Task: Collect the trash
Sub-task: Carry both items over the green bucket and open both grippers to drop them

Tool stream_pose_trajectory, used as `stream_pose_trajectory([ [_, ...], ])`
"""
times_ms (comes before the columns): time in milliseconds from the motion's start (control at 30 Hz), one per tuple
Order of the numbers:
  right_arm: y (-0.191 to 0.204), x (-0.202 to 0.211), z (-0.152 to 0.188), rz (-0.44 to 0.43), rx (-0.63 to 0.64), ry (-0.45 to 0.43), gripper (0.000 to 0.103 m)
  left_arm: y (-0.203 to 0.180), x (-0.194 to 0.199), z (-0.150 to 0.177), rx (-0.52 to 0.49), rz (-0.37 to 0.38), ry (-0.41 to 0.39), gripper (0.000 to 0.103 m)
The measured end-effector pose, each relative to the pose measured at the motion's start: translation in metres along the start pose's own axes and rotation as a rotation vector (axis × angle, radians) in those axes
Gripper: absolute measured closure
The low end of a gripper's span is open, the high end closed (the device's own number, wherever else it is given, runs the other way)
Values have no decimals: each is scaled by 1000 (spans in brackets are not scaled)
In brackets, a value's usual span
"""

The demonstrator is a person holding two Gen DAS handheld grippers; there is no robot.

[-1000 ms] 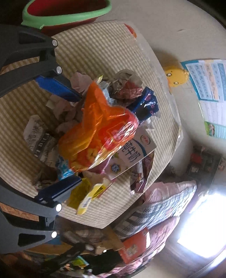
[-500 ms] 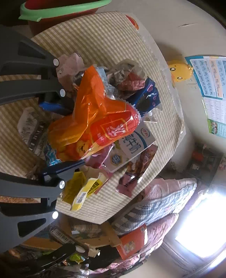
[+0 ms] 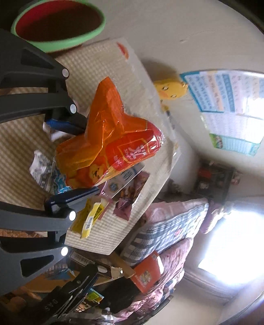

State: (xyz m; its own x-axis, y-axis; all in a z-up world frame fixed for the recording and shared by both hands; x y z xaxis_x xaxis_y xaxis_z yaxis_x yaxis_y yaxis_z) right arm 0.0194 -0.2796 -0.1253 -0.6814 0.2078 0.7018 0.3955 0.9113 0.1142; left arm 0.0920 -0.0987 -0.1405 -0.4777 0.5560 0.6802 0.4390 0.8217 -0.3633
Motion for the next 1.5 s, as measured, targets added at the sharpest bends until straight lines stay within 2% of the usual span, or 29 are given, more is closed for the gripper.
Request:
stream_pose_trajectory([
  [100, 12, 5, -3, -31, 13, -8, 60, 18, 22, -5, 16, -30, -47, 57],
  [300, 71, 9, -5, -141, 92, 6, 60, 75, 64, -3, 40, -161, -120, 57],
  [400, 128, 9, 2, -246, 164, 38, 60, 118, 86, 5, 98, -235, -142, 57],
  [467, 166, 7, 11, -313, 213, 66, 60, 152, 103, 13, 136, -310, -159, 57],
  [567, 228, 3, 29, -423, 283, 122, 60, 194, 120, 27, 182, -413, -154, 57],
  [700, 302, -4, 58, -540, 359, 208, 60, 246, 139, 54, 281, -502, -123, 57],
  [867, 365, -15, 84, -616, 402, 304, 58, 284, 156, 79, 356, -577, -105, 56],
  [933, 379, -19, 89, -646, 404, 334, 54, 289, 158, 88, 372, -597, -96, 51],
  [967, 383, -19, 90, -649, 402, 339, 52, 294, 159, 90, 386, -614, -90, 47],
  [1000, 385, -18, 89, -649, 395, 336, 44, 297, 160, 92, 397, -631, -86, 39],
  [1033, 383, -18, 87, -651, 387, 332, 39, 298, 159, 94, 402, -633, -87, 37],
  [1100, 379, -17, 82, -656, 373, 324, 35, 298, 158, 95, 405, -625, -90, 33],
  [1200, 362, -15, 71, -628, 354, 296, 35, 296, 155, 93, 378, -634, -79, 31],
  [1367, 304, -16, 50, -549, 300, 233, 34, 275, 143, 86, 337, -609, -71, 31],
  [1500, 235, -12, 34, -412, 281, 155, 34, 246, 126, 75, 298, -536, -68, 31],
])
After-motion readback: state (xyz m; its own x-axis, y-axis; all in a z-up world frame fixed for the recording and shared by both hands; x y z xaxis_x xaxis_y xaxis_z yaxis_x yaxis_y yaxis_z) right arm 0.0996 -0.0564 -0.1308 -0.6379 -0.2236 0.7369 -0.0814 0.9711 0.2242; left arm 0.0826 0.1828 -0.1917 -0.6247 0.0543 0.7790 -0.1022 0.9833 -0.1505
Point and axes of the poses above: each gripper's, at about its wrist camera, not at the fingertips, and x roughly against the way its jaws point, y to its left, z to its underside, the point moved 8 cm from there along -x, roughly the way its jaws point, and after that the axes turned 12 degrees about z, right-handed, at the moved point
